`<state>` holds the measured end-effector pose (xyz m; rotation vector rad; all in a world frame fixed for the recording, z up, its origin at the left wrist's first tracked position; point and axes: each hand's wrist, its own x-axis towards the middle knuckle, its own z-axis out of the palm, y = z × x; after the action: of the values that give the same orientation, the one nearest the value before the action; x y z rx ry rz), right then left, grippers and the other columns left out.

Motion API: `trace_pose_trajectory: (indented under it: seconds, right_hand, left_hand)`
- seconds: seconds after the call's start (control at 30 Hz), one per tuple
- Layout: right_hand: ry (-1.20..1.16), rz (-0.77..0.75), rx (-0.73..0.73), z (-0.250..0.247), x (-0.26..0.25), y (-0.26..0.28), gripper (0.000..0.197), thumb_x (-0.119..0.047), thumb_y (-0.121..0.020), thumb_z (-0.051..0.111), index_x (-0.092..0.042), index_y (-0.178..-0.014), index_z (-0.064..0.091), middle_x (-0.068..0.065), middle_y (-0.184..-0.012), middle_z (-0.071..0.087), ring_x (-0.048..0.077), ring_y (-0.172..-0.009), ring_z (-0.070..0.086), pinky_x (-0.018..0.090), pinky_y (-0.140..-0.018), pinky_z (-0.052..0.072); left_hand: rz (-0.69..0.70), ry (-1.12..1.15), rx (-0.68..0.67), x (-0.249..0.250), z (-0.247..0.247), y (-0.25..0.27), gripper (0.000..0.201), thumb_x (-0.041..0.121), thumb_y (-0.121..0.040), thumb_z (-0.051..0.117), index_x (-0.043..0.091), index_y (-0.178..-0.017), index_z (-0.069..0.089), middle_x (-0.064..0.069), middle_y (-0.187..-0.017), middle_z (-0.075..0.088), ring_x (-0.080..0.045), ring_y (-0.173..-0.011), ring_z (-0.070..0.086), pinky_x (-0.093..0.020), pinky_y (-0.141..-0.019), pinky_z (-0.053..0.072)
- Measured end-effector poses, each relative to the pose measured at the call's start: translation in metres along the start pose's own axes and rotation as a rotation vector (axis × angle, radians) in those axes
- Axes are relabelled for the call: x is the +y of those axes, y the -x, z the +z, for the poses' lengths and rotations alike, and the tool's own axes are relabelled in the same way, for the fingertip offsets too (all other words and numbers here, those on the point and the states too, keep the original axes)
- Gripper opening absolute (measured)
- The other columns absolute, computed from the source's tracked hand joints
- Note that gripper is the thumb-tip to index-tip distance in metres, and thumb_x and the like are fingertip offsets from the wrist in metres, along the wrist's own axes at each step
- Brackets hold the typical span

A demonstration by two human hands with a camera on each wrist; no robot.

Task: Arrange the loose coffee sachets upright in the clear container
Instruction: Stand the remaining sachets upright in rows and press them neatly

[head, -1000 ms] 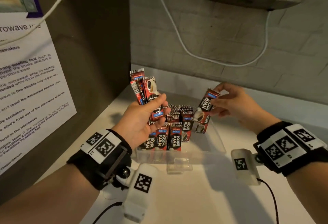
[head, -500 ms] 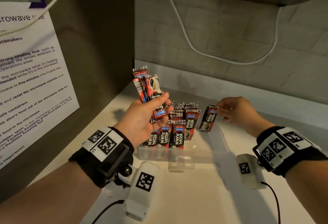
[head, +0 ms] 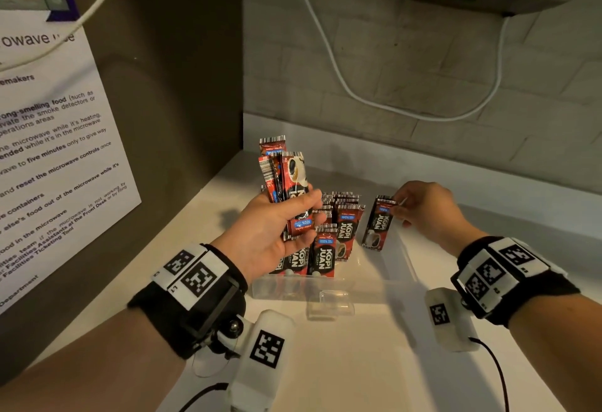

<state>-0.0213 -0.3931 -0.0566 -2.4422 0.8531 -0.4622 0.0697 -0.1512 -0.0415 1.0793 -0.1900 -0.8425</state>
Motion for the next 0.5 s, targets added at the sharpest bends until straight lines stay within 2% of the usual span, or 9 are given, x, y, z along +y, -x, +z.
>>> trace_pose_trajectory:
  seconds: [0.17,0.3,0.37,0.4,0.5]
  right_hand:
    - [-0.005,0.002,0.042,-0.002,0.001,0.0,0.018,-0.011,-0.081,0.074,-0.012,-0.089,0.058,0.013,-0.076,0.068,0.021,-0.059,0.065,0.024,-0.052,0.044]
    - [-0.057,-0.005,0.159,-0.015,-0.008,0.001,0.023,-0.02,-0.08,0.075,-0.014,-0.091,0.057,0.013,-0.08,0.066,0.03,-0.073,0.064,0.027,-0.057,0.043]
    - [-0.142,-0.032,0.195,-0.024,-0.023,0.008,0.022,-0.025,-0.08,0.075,-0.014,-0.089,0.059,0.01,-0.077,0.064,0.026,-0.067,0.06,0.028,-0.058,0.044]
    - [-0.216,-0.054,0.168,-0.027,-0.034,0.014,0.02,-0.026,-0.081,0.074,-0.014,-0.088,0.061,0.008,-0.076,0.063,0.02,-0.062,0.058,0.027,-0.057,0.044]
    - [-0.513,-0.113,-0.061,-0.032,-0.066,0.036,0.018,-0.021,-0.083,0.07,-0.01,-0.095,0.063,0.003,-0.078,0.06,0.006,-0.049,0.05,0.019,-0.048,0.04]
  left_hand:
    - [-0.044,0.03,-0.04,0.002,0.001,0.003,0.014,0.005,-0.086,0.064,0.01,-0.099,0.063,-0.01,-0.089,0.073,-0.02,-0.076,0.072,-0.026,-0.053,0.057]
    - [-0.084,0.076,-0.064,0.002,0.002,0.005,0.017,0.004,-0.092,0.055,0.01,-0.109,0.058,-0.018,-0.099,0.073,-0.028,-0.085,0.073,-0.031,-0.053,0.058]
    - [-0.092,0.024,-0.086,0.0,0.003,0.005,0.025,0.005,-0.09,0.06,0.009,-0.115,0.058,-0.019,-0.104,0.072,-0.029,-0.089,0.073,-0.03,-0.051,0.057]
    - [-0.093,-0.006,-0.091,0.0,0.003,0.005,0.029,0.005,-0.088,0.063,0.009,-0.117,0.059,-0.018,-0.105,0.072,-0.029,-0.088,0.073,-0.029,-0.05,0.056]
    - [-0.094,-0.079,-0.097,-0.004,0.006,0.004,0.037,0.005,-0.083,0.069,0.009,-0.118,0.06,-0.015,-0.104,0.073,-0.025,-0.08,0.073,-0.027,-0.048,0.056]
